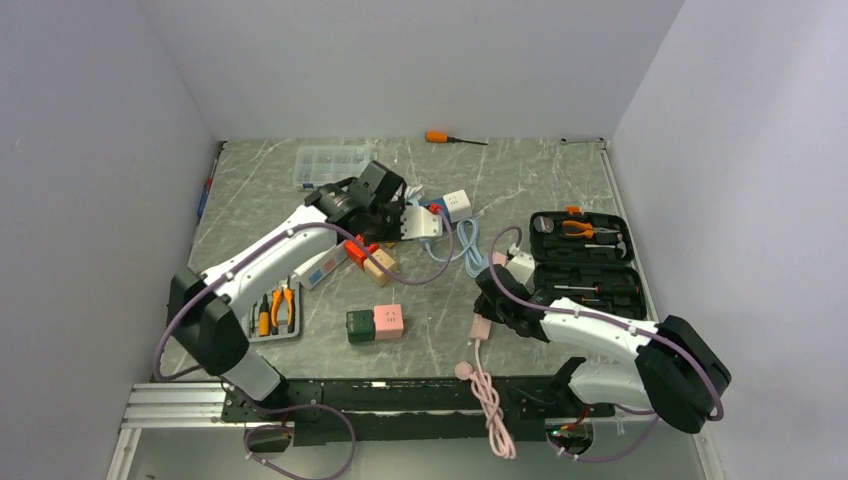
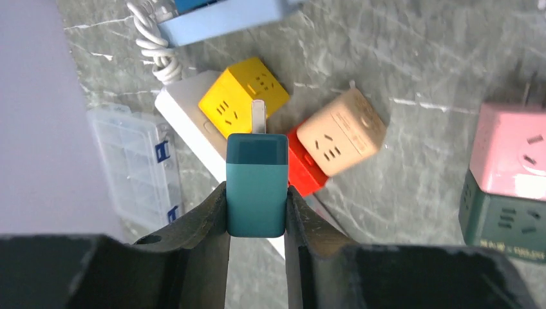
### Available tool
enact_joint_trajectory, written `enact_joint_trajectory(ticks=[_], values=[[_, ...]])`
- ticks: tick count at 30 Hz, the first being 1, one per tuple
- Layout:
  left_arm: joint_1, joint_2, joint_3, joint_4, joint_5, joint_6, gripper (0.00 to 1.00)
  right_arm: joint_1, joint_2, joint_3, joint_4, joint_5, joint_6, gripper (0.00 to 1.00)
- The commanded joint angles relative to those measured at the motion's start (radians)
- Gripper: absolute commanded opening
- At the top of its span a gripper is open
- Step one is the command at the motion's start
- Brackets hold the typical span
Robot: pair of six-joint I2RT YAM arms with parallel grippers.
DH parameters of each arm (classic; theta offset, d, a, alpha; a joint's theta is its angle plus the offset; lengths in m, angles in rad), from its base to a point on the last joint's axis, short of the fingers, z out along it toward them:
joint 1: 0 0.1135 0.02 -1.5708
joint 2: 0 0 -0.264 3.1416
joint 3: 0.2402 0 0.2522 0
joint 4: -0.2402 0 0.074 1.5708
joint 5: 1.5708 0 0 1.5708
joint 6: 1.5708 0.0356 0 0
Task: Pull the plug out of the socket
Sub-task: Remove the plug from the socket, then place the plug at the corner of the board.
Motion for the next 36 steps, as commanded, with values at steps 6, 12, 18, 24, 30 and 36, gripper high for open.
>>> enact_joint_trajectory(ticks=[6,12,18,24,30,36], values=[[-0.122,-0.107,-0.03,-0.147,-0.125,0.035,0.0,0.002,0.024,0.042,-0.154,0.084,0.0,0.0],[-0.129,-0.155,0.001,-0.177,0.045,0.035,0.0,0.001,0.011,0.074,-0.126,0.044,-0.049,0.0],[-0.201,-0.218,-0.037,-0.177,0.167,0.071,0.0,0.001,0.031,0.126,-0.085,-0.004,-0.079,0.0],[-0.337,-0.202,-0.05,-0.133,0.205,0.059,0.0,-0.001,0.09,0.18,-0.024,-0.07,-0.083,0.0],[-0.422,-0.148,-0.107,-0.035,0.131,0.019,0.0,-0.001,0.103,0.203,-0.032,-0.058,-0.085,0.0],[-0.406,-0.047,-0.256,0.062,0.078,-0.064,0.0,-0.008,-0.022,0.123,-0.064,-0.042,-0.064,0.0]])
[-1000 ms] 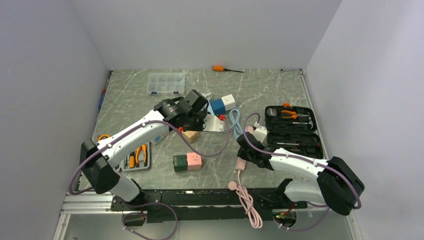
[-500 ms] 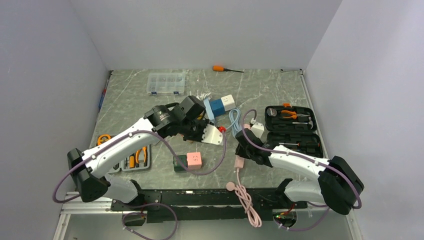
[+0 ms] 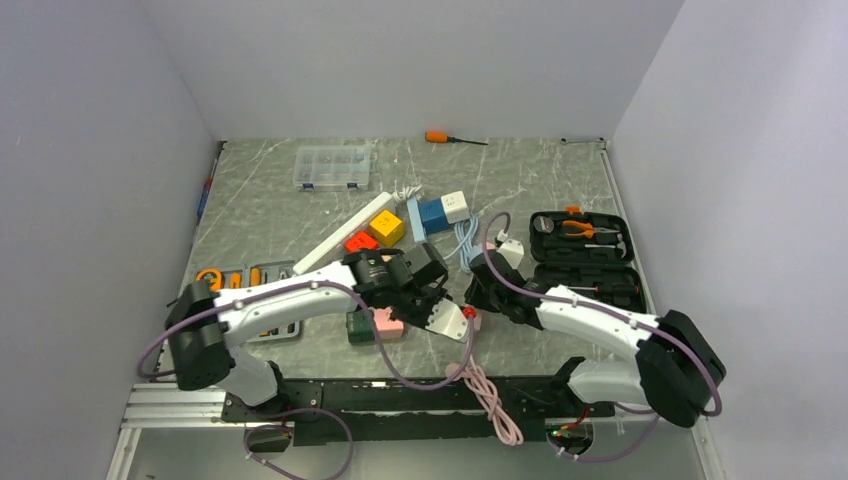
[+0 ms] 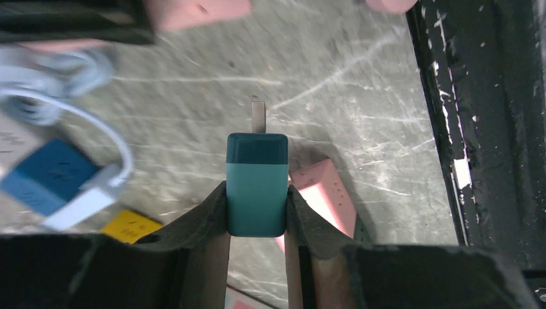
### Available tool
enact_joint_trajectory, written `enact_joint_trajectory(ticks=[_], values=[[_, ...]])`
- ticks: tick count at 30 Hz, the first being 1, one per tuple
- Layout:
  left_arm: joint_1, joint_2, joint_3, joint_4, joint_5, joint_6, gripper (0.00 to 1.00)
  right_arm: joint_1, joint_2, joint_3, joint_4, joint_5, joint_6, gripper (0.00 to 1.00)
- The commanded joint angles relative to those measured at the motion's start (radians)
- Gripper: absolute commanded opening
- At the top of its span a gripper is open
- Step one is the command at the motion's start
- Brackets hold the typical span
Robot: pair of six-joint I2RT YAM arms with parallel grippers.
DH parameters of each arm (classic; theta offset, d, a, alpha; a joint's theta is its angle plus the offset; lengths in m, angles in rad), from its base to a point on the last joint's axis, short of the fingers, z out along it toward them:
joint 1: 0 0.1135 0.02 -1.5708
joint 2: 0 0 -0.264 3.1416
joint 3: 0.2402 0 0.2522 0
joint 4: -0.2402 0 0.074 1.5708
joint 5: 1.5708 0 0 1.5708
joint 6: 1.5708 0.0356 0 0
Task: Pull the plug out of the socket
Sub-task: Place the plug at the corner of the board.
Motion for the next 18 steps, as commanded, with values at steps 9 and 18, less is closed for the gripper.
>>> enact_joint_trajectory(ticks=[9,18], values=[[0.026,0.294,-0.027,0.164,-0.048,-0.166,0.17,-0.008,-0.303,-0.131,0.047,-0.029,-0.029,0.0],[0.074,0.248,-0.077,0.184,0.084,-0.247,0.99,-0.01,-0.357,-0.16,0.025,-0.061,-0.054,0.0]])
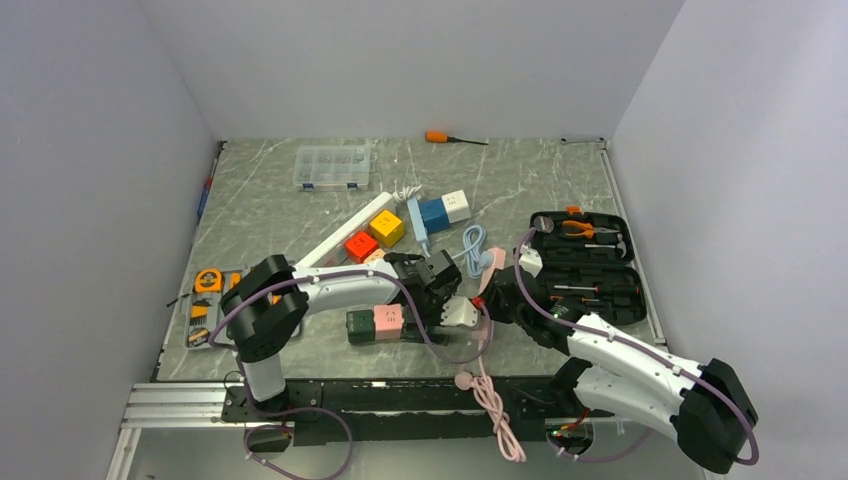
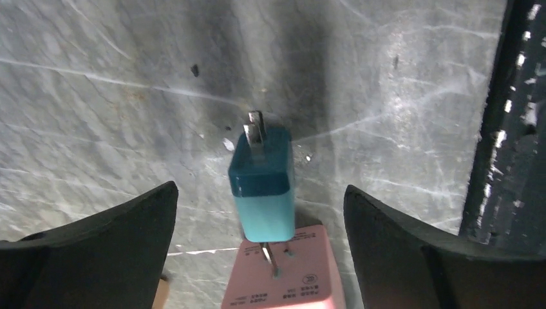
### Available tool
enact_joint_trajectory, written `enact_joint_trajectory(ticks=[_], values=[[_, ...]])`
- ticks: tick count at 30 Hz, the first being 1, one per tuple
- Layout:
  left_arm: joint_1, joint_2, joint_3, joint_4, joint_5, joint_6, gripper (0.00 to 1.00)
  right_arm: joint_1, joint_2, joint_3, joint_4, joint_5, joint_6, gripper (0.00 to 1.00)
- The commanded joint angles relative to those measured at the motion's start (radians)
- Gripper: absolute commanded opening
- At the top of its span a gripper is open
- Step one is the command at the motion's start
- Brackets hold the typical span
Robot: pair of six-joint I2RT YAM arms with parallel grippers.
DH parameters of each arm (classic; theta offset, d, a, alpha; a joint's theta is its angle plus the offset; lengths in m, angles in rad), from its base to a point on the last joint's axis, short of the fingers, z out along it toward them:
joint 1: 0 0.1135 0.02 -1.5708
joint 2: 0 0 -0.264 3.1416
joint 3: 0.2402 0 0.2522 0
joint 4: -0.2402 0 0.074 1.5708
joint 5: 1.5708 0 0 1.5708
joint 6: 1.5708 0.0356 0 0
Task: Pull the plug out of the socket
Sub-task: Place the plug at the corner of the board.
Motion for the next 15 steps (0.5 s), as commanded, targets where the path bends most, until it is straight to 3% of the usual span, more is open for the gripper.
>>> enact_joint_trajectory(ticks=[1,9,15], values=[[0.022,-0.079,-0.008,-0.01,0.102,-0.047,0.99,0.0,-0.038,-0.005,0.038,-0.023,-0.035,0.0],[0.188,-0.179,0.283,-0.208,0.287,-0.098,0.99,-0.001,-0.073,-0.001,0.057,-0.042,-0.077,0.0],[0.323,-0.131,0.407,-0.171,0.48,-0.12,0.99,-0.002,-0.121,0.002,0.119,-0.098,-0.142,0.0]])
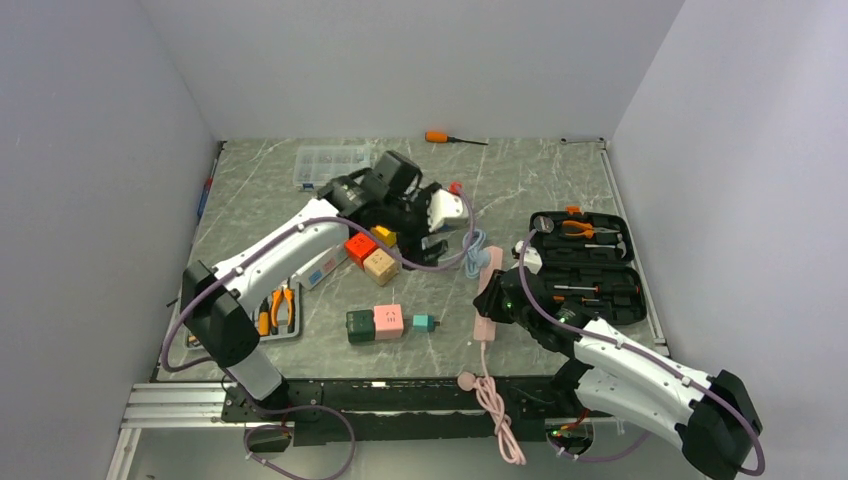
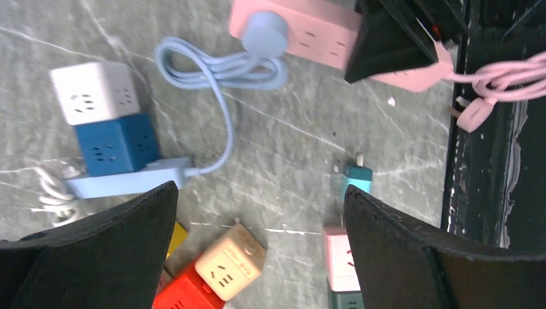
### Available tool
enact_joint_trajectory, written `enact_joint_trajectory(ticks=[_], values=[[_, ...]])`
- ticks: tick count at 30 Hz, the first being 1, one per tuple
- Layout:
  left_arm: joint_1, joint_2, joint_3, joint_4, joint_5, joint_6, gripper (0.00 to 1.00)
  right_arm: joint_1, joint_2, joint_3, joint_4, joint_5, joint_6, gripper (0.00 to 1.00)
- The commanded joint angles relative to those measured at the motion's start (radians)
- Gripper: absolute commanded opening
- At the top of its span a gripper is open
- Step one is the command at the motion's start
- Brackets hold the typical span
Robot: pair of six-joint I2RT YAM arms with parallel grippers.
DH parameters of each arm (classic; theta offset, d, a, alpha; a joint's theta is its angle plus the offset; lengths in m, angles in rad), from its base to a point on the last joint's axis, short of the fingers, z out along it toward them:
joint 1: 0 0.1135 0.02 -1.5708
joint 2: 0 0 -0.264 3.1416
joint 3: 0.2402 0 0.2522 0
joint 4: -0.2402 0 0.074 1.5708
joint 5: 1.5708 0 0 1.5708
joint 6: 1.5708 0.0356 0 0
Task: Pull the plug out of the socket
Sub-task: Place the plug at the corner of the board, then remove the plug from the socket.
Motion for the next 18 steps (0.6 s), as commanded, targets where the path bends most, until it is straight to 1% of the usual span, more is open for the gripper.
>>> enact_joint_trajectory(ticks=[1,7,10,14,18], values=[[0.061,0.036,0.044,-0.012,0.219,-0.015,0.99,-0.001,-0.066,0.018,0.131,-0.069,-0.082,0.0],[0.094,0.188,0.108,-0.06,0.352,0.09,0.99,-0.001,-0.109,0.024,0.173,-0.123,-0.131,0.0],[0.1,0.261,0.156,-0.086,0.408,0.141,0.99,-0.001,-0.095,0.034,0.192,-0.148,-0.156,0.0],[0.099,0.347,0.217,-0.099,0.432,0.169,0.99,-0.001,-0.061,0.054,0.198,-0.162,-0.174,0.0],[0.1,0.367,0.22,-0.048,0.441,0.158,0.99,-0.001,-0.045,0.065,0.209,-0.175,-0.184,0.0]])
